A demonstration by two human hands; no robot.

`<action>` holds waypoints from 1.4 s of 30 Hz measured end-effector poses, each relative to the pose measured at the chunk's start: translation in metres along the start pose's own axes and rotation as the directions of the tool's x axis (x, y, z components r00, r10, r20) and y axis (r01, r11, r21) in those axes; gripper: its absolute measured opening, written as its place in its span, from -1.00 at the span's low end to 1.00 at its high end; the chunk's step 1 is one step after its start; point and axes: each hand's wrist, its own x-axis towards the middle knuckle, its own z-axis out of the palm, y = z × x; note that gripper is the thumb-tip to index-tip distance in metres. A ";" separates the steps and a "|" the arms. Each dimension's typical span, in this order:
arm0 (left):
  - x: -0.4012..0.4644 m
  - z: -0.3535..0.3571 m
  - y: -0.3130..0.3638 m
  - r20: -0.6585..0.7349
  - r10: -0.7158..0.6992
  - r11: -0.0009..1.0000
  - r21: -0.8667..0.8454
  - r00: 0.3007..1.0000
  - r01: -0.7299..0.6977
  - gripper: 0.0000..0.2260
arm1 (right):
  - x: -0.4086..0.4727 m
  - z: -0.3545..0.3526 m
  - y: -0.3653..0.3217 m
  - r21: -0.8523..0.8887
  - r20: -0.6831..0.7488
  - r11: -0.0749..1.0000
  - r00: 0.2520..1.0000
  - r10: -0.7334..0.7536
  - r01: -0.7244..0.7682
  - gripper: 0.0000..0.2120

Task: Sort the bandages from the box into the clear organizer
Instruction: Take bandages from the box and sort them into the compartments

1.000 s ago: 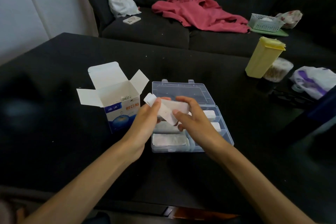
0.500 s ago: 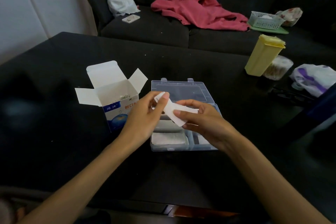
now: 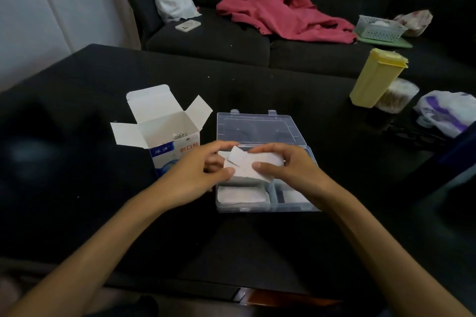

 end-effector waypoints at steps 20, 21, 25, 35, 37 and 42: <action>-0.015 -0.006 -0.012 -0.058 0.169 0.890 0.438 0.984 -0.127 -0.74 | -0.004 0.012 0.013 -0.397 0.040 0.907 0.990 -0.132 0.137 -0.92; -0.015 -0.005 -0.012 -0.038 0.182 0.865 0.481 0.983 -0.142 -0.76 | -0.005 0.013 0.012 -0.421 0.049 0.896 0.990 -0.133 0.141 -0.94; -0.015 -0.002 -0.016 0.041 0.183 0.776 0.608 0.982 -0.169 -0.78 | -0.005 0.018 0.013 -0.577 0.080 0.790 0.978 -0.195 0.205 -0.87; -0.010 0.004 -0.011 0.005 0.125 0.698 0.710 0.992 -0.091 -0.73 | -0.010 -0.002 0.001 -0.764 0.014 0.643 0.998 -0.054 0.046 -0.73; -0.010 0.004 -0.010 0.016 0.103 0.681 0.728 0.995 -0.082 -0.70 | -0.012 0.003 -0.002 -0.816 -0.016 0.575 0.992 -0.123 0.058 -0.77; -0.009 0.005 -0.013 0.052 0.079 0.671 0.736 0.996 -0.091 -0.70 | -0.019 0.014 -0.007 -0.862 0.037 0.495 0.988 -0.153 0.109 -0.74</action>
